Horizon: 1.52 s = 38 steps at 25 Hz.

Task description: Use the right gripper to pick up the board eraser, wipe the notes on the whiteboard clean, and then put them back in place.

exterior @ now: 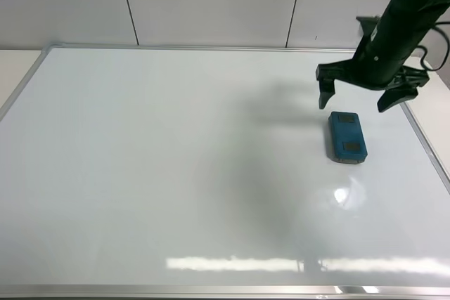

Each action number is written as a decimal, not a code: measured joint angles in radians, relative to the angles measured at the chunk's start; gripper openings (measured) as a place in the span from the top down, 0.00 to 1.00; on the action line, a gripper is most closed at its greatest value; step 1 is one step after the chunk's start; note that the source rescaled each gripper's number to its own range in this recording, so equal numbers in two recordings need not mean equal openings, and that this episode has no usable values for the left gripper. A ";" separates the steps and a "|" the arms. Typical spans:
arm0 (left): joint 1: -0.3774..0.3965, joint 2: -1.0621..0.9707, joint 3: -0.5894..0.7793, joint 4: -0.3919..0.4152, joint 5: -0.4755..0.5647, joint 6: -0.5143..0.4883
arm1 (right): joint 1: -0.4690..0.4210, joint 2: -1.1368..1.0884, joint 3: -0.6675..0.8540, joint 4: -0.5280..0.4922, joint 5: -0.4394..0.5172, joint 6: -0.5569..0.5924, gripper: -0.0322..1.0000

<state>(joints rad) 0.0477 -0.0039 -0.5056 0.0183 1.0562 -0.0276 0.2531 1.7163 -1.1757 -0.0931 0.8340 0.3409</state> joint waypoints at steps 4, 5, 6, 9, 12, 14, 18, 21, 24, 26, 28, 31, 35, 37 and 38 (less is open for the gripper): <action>0.000 0.000 0.000 0.000 0.000 0.001 | 0.000 -0.166 0.000 -0.009 0.001 0.000 0.01; 0.000 0.000 0.000 0.000 0.000 0.001 | 0.000 -0.201 0.000 -0.012 0.003 0.000 0.01; 0.000 0.000 0.000 0.000 0.000 0.001 | 0.000 -0.241 0.000 -0.012 0.006 -0.001 0.01; 0.000 0.000 0.000 0.000 0.000 0.001 | -0.022 -0.354 0.000 -0.015 0.041 -0.021 0.01; 0.000 0.000 0.000 0.000 0.000 0.001 | -0.055 -0.467 0.000 -0.044 0.113 -0.025 0.01; 0.000 0.000 0.000 0.000 0.000 0.000 | -0.075 -0.551 0.000 -0.062 0.157 -0.026 0.01; 0.000 0.000 0.000 0.000 0.000 0.000 | -0.120 -0.730 0.000 -0.070 0.221 -0.027 0.01; 0.000 0.000 0.000 0.000 0.000 0.000 | -0.149 -0.876 0.000 -0.106 0.261 -0.027 0.01; 0.000 0.000 0.000 0.000 0.000 0.000 | -0.171 -1.019 0.000 -0.151 0.299 -0.039 0.01; 0.000 0.000 0.000 0.000 0.000 0.001 | -0.179 -1.108 0.000 -0.187 0.320 -0.045 0.01; 0.000 0.000 0.000 0.000 0.000 0.001 | -0.182 -1.192 -0.001 -0.222 0.337 -0.047 0.01; 0.000 0.000 0.000 0.000 0.000 0.001 | -0.182 -1.289 -0.002 -0.257 0.371 -0.049 0.01; 0.000 0.000 0.000 0.000 0.000 0.001 | -0.182 -1.375 -0.002 -0.299 0.381 -0.050 0.00; 0.000 0.000 0.000 0.000 0.000 0.000 | -0.182 -1.398 -0.003 -0.305 0.382 -0.050 0.00; 0.000 0.000 0.000 0.000 0.000 0.000 | -0.182 -1.405 -0.003 -0.305 0.382 -0.050 0.00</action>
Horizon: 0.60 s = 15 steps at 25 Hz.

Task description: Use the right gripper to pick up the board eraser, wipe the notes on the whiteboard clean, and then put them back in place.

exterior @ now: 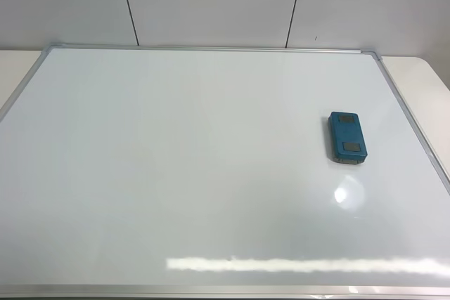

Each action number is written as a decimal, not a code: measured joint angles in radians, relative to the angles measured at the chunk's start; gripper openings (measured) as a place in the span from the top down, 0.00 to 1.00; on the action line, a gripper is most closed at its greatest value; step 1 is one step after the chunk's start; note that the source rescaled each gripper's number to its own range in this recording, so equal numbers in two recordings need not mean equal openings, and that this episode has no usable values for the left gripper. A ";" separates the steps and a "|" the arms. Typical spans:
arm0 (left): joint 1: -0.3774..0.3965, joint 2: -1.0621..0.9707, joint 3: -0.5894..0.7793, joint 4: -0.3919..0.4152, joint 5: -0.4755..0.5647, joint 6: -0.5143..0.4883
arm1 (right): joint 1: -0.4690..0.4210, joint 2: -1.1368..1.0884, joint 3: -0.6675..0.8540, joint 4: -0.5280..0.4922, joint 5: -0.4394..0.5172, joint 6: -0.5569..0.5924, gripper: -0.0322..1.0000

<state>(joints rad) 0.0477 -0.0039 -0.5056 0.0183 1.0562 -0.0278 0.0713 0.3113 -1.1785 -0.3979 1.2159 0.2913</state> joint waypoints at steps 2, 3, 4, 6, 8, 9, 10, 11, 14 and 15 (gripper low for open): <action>0.000 0.000 0.000 0.000 0.000 0.000 | 0.000 -0.011 0.005 0.000 0.000 0.000 0.00; 0.000 0.000 0.000 0.000 0.000 0.000 | 0.000 -0.017 0.019 0.004 -0.001 -0.001 0.00; 0.000 0.000 0.000 0.000 0.000 0.000 | 0.000 -0.028 0.037 0.014 -0.001 -0.002 0.00; 0.000 0.000 0.000 0.000 0.000 0.000 | 0.000 -0.058 0.105 0.049 -0.001 -0.015 0.00; 0.000 0.000 0.000 0.000 0.000 0.000 | 0.000 -0.099 0.188 0.090 -0.001 -0.050 0.00; 0.000 0.000 0.000 0.000 0.000 0.000 | 0.000 -0.124 0.239 0.115 -0.007 -0.070 0.00; 0.000 0.000 0.000 0.000 0.000 0.001 | 0.000 -0.146 0.292 0.138 -0.017 -0.096 0.00; 0.000 0.000 0.000 0.000 0.000 0.001 | 0.000 -0.173 0.336 0.167 -0.034 -0.122 0.00; 0.000 0.000 0.000 0.000 0.000 0.001 | 0.000 -0.257 0.475 0.250 -0.080 -0.191 0.00; 0.000 0.000 0.000 0.000 0.000 0.001 | 0.000 -0.286 0.517 0.275 -0.093 -0.211 0.00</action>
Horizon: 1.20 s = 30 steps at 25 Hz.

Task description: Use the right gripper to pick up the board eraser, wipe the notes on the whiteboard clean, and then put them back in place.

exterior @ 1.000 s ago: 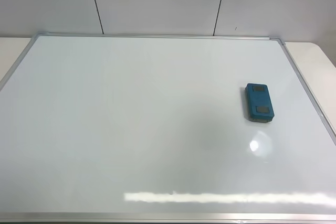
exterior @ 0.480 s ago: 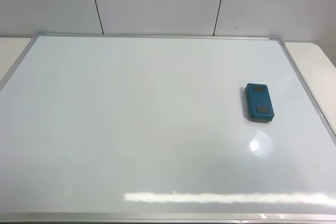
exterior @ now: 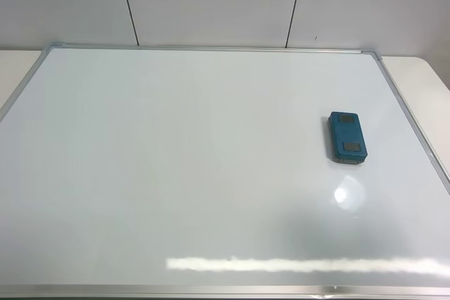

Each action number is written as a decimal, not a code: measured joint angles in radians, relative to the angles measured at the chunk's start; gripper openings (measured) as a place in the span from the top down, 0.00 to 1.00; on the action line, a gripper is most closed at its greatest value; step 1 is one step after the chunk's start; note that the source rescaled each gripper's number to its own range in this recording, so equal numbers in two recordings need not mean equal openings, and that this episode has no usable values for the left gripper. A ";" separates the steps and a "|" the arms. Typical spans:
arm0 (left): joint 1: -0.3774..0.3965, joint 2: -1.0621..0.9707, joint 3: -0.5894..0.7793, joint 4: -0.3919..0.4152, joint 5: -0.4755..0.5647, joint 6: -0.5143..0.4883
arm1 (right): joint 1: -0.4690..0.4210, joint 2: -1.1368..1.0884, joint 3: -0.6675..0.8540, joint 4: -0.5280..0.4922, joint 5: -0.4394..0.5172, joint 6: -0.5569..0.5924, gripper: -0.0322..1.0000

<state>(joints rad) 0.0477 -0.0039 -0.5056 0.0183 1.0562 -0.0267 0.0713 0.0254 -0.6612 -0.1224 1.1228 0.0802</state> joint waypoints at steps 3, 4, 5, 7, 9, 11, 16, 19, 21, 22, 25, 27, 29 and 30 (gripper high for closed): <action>0.000 0.000 0.000 0.000 0.000 0.000 | 0.000 -0.028 0.086 0.050 -0.015 -0.034 0.00; 0.000 0.000 0.000 0.000 0.000 0.000 | 0.000 -0.028 0.106 0.066 -0.019 -0.037 0.00; 0.000 0.000 0.000 0.000 0.000 0.000 | 0.000 -0.028 0.123 0.083 -0.023 -0.039 0.00; 0.000 0.000 0.000 0.000 0.000 -0.001 | 0.000 -0.028 0.148 0.112 -0.050 -0.044 0.00; 0.000 0.000 0.000 0.000 0.000 -0.001 | 0.000 -0.028 0.164 0.129 -0.054 -0.047 0.00; 0.000 0.000 0.000 0.000 0.000 -0.001 | 0.000 -0.028 0.169 0.131 -0.056 -0.050 0.00; 0.000 0.000 0.000 0.000 0.000 -0.001 | 0.000 -0.028 0.171 0.134 -0.057 -0.050 0.00; 0.000 0.000 0.000 0.000 0.000 0.000 | 0.000 -0.028 0.171 0.135 -0.057 -0.050 0.00; 0.000 0.000 0.000 0.000 0.000 0.000 | 0.000 -0.028 0.171 0.135 -0.057 -0.050 0.00; 0.000 0.000 0.000 0.000 0.000 0.000 | 0.000 -0.028 0.171 0.135 -0.057 -0.050 0.00; 0.000 0.000 0.000 0.000 0.000 0.000 | 0.000 -0.028 0.171 0.135 -0.057 -0.050 0.00; 0.000 0.000 0.000 0.000 0.000 0.000 | 0.000 -0.028 0.171 0.135 -0.057 -0.050 0.00; 0.000 0.000 0.000 0.000 0.000 0.000 | 0.000 -0.028 0.171 0.135 -0.057 -0.050 0.00; 0.000 0.000 0.000 0.000 0.000 -0.001 | 0.000 -0.028 0.171 0.135 -0.057 -0.050 0.00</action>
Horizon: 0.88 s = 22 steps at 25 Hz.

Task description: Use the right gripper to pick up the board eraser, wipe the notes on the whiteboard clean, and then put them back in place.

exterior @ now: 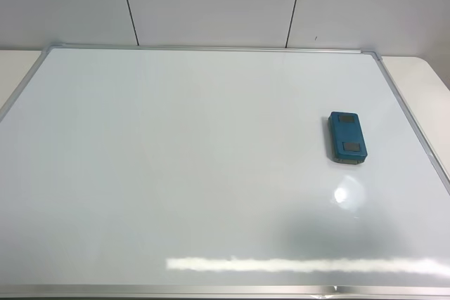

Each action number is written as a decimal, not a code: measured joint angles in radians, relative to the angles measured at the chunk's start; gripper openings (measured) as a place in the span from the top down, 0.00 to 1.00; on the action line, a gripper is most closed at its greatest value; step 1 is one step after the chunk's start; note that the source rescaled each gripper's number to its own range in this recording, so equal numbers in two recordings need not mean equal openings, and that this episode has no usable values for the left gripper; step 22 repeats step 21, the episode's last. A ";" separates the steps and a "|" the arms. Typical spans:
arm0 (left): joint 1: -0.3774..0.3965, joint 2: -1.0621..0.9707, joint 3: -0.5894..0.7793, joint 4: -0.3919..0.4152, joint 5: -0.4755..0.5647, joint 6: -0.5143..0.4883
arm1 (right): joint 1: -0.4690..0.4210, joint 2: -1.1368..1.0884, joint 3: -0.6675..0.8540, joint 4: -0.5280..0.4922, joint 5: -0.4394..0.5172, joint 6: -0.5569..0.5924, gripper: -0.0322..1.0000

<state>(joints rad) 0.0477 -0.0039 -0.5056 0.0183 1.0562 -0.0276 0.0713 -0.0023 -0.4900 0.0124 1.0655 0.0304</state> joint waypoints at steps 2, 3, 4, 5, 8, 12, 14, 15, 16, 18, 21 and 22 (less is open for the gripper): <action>0.000 0.000 0.000 0.000 0.000 0.000 | -0.013 0.000 0.000 0.000 0.000 0.000 0.00; 0.000 0.000 0.000 0.000 0.000 0.000 | -0.028 0.000 0.000 0.000 0.000 -0.003 0.00; 0.000 0.000 0.000 0.000 0.000 0.000 | -0.050 0.000 0.000 0.000 0.000 -0.006 0.00; 0.000 0.000 0.000 0.000 0.000 0.000 | -0.074 0.000 0.000 0.000 0.000 -0.011 0.00; 0.000 0.000 0.000 0.000 0.000 0.000 | -0.105 0.000 0.000 0.000 0.000 -0.024 0.00; 0.000 0.000 0.000 0.000 0.000 0.001 | -0.079 0.000 0.000 0.000 0.000 -0.030 0.00; 0.000 0.000 0.000 0.000 0.000 0.001 | -0.066 0.000 0.000 0.000 0.000 -0.030 0.00; 0.000 0.000 0.000 0.000 0.000 0.001 | -0.065 0.000 0.000 0.000 0.000 -0.030 0.00; 0.000 0.000 0.000 0.000 0.000 0.001 | -0.065 0.000 0.000 0.000 0.000 -0.030 0.00; 0.000 0.000 0.000 0.000 0.000 0.001 | -0.065 0.000 0.000 0.000 0.000 -0.030 0.00; 0.000 0.000 0.000 0.000 0.000 0.001 | -0.065 0.000 0.000 0.000 0.000 -0.030 0.00; 0.000 0.000 0.000 0.000 0.000 0.001 | -0.065 0.000 0.000 0.000 0.000 -0.030 0.00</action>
